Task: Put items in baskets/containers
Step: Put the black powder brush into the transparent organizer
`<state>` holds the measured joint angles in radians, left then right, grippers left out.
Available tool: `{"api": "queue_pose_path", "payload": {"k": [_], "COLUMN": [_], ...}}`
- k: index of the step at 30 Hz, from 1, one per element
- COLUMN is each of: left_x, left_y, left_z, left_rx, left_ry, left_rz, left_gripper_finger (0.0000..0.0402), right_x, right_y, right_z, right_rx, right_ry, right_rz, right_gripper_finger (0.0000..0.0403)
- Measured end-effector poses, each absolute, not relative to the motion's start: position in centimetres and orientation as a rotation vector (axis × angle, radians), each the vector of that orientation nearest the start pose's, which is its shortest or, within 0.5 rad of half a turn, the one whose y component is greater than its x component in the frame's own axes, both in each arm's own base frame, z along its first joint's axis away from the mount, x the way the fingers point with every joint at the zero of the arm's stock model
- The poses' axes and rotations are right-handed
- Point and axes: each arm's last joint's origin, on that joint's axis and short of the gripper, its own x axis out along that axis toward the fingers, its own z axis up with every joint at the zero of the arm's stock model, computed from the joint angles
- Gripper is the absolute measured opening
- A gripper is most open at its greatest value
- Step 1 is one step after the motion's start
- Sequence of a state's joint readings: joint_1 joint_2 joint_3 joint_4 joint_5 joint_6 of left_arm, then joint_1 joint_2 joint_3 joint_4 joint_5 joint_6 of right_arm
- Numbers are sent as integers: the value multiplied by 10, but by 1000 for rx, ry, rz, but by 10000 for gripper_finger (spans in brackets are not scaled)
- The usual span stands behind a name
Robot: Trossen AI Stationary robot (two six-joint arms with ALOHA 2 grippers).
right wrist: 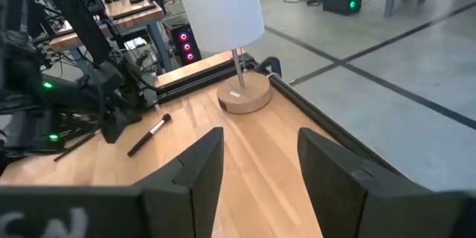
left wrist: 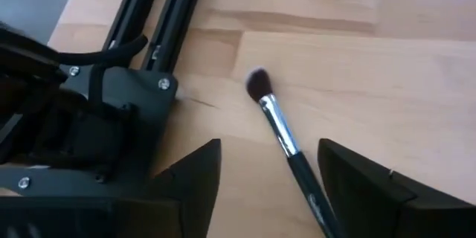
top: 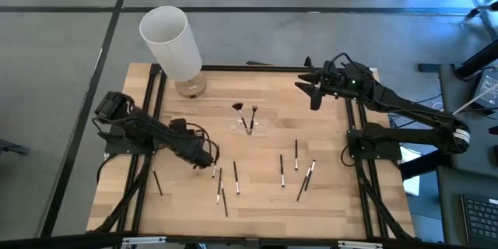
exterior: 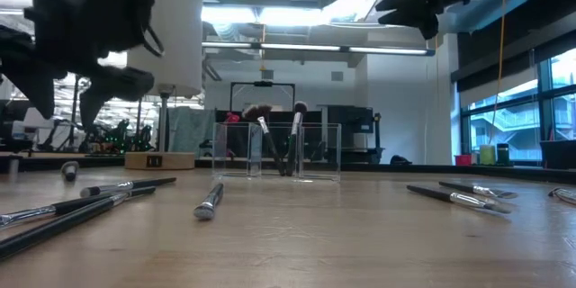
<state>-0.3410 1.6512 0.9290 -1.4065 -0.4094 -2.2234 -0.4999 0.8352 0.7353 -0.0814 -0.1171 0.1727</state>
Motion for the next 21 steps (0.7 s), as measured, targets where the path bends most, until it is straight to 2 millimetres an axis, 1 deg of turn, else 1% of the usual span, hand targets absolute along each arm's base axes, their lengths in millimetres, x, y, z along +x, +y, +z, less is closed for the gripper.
{"api": "queue_pose_path", "payload": {"k": [4, 9, 12, 15, 21], "left_x": [200, 194, 195, 195, 195], "left_y": [-46, -28, -20, -16, -12], "left_z": [153, 134, 129, 129, 129], "left_rx": [-750, -815, -842, -837, -838], "left_ry": [866, 910, 912, 929, 939], "left_rz": [1843, 1828, 1801, 1795, 1797], "left_gripper_finger": [224, 214, 214, 214, 212], "right_x": [166, 166, 166, 166, 166], "right_y": [-87, -87, -87, -87, -87], "right_z": [317, 316, 316, 317, 316], "right_rx": [231, 231, 230, 225, 221], "right_ry": [143, 147, 146, 147, 148], "right_rz": [-397, -397, -397, -397, -396], "right_gripper_finger": [171, 171, 171, 171, 171]}}
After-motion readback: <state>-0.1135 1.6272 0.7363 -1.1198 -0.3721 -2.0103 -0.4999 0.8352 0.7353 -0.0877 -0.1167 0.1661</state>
